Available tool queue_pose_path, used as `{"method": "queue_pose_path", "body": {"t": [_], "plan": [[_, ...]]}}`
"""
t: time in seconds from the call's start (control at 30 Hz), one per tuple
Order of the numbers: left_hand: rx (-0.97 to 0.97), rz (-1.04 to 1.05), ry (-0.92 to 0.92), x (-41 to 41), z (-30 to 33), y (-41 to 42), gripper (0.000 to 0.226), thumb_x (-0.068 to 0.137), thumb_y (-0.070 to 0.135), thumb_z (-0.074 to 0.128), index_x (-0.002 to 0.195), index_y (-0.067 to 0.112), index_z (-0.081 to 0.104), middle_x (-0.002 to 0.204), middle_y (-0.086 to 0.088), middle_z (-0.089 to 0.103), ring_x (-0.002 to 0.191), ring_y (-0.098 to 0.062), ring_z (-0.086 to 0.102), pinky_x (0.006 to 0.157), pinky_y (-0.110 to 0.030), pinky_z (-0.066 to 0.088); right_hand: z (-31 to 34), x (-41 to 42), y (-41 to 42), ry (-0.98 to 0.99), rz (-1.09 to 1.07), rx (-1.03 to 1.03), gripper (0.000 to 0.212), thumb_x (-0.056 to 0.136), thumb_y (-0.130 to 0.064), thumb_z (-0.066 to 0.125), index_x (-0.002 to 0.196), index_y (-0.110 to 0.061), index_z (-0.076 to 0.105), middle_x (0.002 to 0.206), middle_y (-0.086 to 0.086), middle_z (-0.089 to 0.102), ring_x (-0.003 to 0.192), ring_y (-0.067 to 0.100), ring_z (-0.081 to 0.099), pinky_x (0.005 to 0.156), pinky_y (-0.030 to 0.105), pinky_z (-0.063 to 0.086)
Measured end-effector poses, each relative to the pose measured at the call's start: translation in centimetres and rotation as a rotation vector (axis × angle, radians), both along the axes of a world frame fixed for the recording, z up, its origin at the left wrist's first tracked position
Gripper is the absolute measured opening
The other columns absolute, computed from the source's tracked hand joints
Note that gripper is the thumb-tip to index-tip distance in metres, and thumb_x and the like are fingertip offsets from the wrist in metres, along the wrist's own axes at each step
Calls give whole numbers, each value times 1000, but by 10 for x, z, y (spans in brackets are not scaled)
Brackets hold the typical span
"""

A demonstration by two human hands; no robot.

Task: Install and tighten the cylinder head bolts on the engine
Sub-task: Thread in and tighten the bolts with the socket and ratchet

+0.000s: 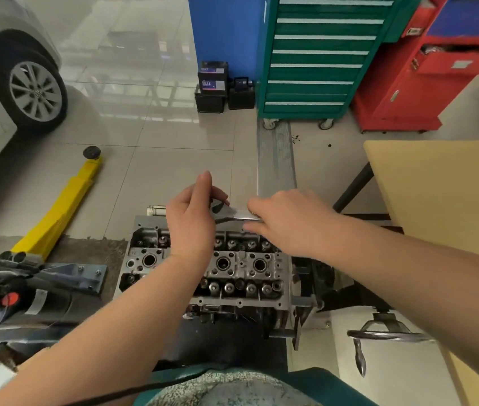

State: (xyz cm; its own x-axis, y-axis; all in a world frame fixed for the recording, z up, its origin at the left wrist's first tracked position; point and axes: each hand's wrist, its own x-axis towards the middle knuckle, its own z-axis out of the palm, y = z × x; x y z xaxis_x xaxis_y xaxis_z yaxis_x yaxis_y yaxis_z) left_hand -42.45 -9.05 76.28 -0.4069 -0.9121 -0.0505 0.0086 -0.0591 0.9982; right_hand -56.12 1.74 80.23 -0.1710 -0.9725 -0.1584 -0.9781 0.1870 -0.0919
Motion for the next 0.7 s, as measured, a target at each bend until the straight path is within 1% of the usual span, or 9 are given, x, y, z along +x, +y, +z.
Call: {"method": "queue_pose_path", "body": {"t": [0.13,0.2,0.23,0.33,0.43,0.5,0.57,0.63,0.7], "plan": [[-10,-210,-34,8,-1,-21,64,98,60,57,65,8,72,69,-27,66,59,-27,54,66,-39,49,4,47,23,-164,-188,87,30,102,-54,48,98,-28,34,74,-7,45,62,12,43,49,31,28],[7,-319,-16,15,-1,-28,62,94,63,62,65,9,72,66,-26,67,56,-35,53,64,-48,48,11,51,29,-345,-209,179,18,101,-41,53,103,-27,42,79,-4,56,65,14,58,47,32,39],[21,-364,-11,18,-1,-31,63,92,65,65,64,9,72,64,-25,67,54,-37,53,62,-51,47,14,50,33,-532,-253,210,13,100,-34,55,109,-28,48,80,-1,63,65,15,66,48,32,48],[43,-502,-33,23,3,-38,66,86,70,70,64,8,71,66,-36,60,52,-54,48,54,-63,45,14,48,46,-1282,-398,257,40,101,-18,60,138,-27,49,95,9,75,75,23,75,65,31,61],[42,-599,-58,27,6,-44,66,85,71,71,67,8,71,73,-44,55,55,-61,44,54,-64,43,8,48,56,-1669,-408,296,47,106,-14,55,150,-26,43,116,23,71,78,29,74,67,35,64],[24,-653,-76,30,7,-47,67,86,72,69,69,8,70,74,-46,52,52,-56,41,54,-53,42,5,52,60,-1685,-470,306,33,107,-21,54,140,-22,55,100,25,70,68,30,71,61,37,61],[9,-692,-90,32,6,-51,68,86,74,66,70,8,71,75,-45,52,50,-45,38,54,-45,38,1,63,62,-1513,-511,230,23,103,-31,62,119,-14,65,79,20,65,57,27,62,59,36,56],[-1,-750,-88,34,4,-58,70,87,74,65,71,6,72,74,-43,54,51,-34,39,51,-47,37,-2,85,63,-1448,-561,117,23,101,-32,65,106,-9,65,67,15,59,49,24,54,54,33,51],[1,-861,-68,33,4,-67,66,87,69,67,69,6,72,72,-39,57,53,-31,42,52,-49,38,-5,118,62,-1515,-647,-24,16,103,-24,62,93,-12,63,61,13,56,44,24,50,50,32,47]]}}
